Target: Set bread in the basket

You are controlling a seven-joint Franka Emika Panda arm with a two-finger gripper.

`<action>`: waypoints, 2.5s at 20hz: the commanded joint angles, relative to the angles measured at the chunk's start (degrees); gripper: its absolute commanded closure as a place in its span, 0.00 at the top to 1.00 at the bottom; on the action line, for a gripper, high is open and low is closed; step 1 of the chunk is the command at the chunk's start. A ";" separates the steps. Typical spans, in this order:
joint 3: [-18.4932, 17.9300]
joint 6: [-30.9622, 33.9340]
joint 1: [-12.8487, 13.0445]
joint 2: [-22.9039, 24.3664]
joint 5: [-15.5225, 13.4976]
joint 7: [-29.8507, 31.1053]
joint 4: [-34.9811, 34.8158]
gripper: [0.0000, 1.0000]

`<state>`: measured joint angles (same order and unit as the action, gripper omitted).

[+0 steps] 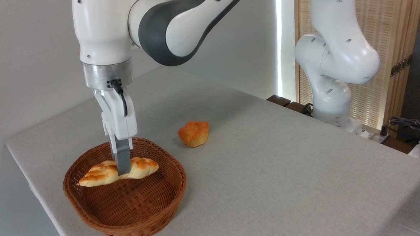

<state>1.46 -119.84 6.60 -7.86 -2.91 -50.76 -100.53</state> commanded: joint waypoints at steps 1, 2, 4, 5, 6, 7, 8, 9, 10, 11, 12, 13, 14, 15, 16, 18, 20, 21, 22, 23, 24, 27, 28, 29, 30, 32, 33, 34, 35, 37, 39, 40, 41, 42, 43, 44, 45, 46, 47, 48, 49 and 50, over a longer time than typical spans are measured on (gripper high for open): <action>0.03 0.22 -0.10 -0.05 -0.17 -1.09 0.07 1.00; 0.03 0.31 -0.10 -0.05 -0.08 -1.18 -0.19 1.00; 0.20 0.66 -0.10 0.04 -0.17 -1.18 -0.98 1.00; 0.73 1.01 -0.10 0.04 -0.17 -1.09 -1.68 1.00; 0.73 1.36 -0.10 0.04 -0.17 -1.09 -2.21 1.00; 0.73 1.80 -0.10 0.04 -0.17 -1.09 -2.30 1.00; 0.73 1.89 -0.19 0.04 -0.17 -1.09 -2.30 1.00; 0.73 1.89 -0.28 0.04 -0.17 -1.09 -2.30 1.00; 0.73 1.89 -0.54 0.12 -0.17 -1.09 -2.22 1.00; 0.56 1.89 -0.63 0.21 -0.17 -1.09 -2.22 1.00; 0.30 1.80 -0.63 0.21 -0.17 -1.09 -2.13 1.00; 0.21 1.37 -0.63 0.21 -0.17 -1.01 -2.04 1.00; 0.21 1.27 -0.63 0.30 -0.26 -0.83 -1.87 1.00; 0.12 1.27 -0.63 0.30 -0.26 -0.74 -1.78 1.00; 0.12 1.27 -0.63 0.30 -0.26 -0.74 -1.78 1.00; 0.12 1.27 -0.63 0.30 -0.26 -0.65 -1.78 1.00; 0.12 1.27 -0.63 0.30 -0.26 -0.57 -1.78 1.00; 0.12 1.27 -0.63 0.39 -0.34 -0.48 -1.78 1.00; 0.12 1.19 -0.71 0.39 -0.52 -0.39 -1.69 1.00; 0.03 1.19 -0.72 0.48 -0.78 -0.30 -1.52 1.00; -0.06 1.19 -0.72 0.56 -0.96 -0.22 -0.99 1.00; 0.73 1.36 -2.72 2.40 -1.22 1.28 0.42 1.00; 1.95 2.06 -4.56 3.98 -1.83 2.06 0.42 1.00; 4.14 3.63 -6.58 5.65 -3.32 3.55 0.33 1.00; 5.99 6.78 -10.08 6.88 -4.38 5.65 0.42 1.00; 7.93 12.06 -13.27 9.52 -6.49 8.91 0.42 1.00; 7.94 13.91 -13.37 10.83 -6.50 10.75 0.42 1.00; 7.94 15.41 -13.37 11.80 -6.32 13.03 0.42 1.00; 7.85 17.34 -13.37 12.16 -6.23 14.97 0.59 1.00; 7.59 22.17 -13.11 12.43 -5.71 15.34 1.73 1.00; 7.33 26.39 -11.71 12.43 -3.87 15.08 2.79 1.00; 7.06 27.80 -10.57 12.43 -3.08 14.99 3.05 1.00; 6.37 29.38 -9.52 12.43 -2.29 14.82 3.32 1.00; 5.49 30.79 -8.46 12.43 -1.76 14.21 4.02 1.00; 4.52 30.98 -8.01 12.34 -1.84 13.76 4.46 1.00; 3.90 30.81 -8.01 12.34 -1.75 13.24 4.55 1.00; 3.11 30.20 -8.01 12.34 -1.93 12.71 4.64 1.00; 1.98 29.58 -7.84 12.25 -1.75 11.75 4.64 1.00; 1.18 28.70 -6.88 12.25 -1.75 10.61 4.64 1.00; -0.39 28.52 -6.00 12.17 -1.75 10.34 5.33 1.00; -1.71 28.52 -4.68 11.82 -1.84 10.25 6.30 1.00; -1.99 28.52 -4.41 11.64 -1.84 10.16 6.57 1.00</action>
<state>2.75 -91.13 -1.01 4.77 -5.26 -39.60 -96.41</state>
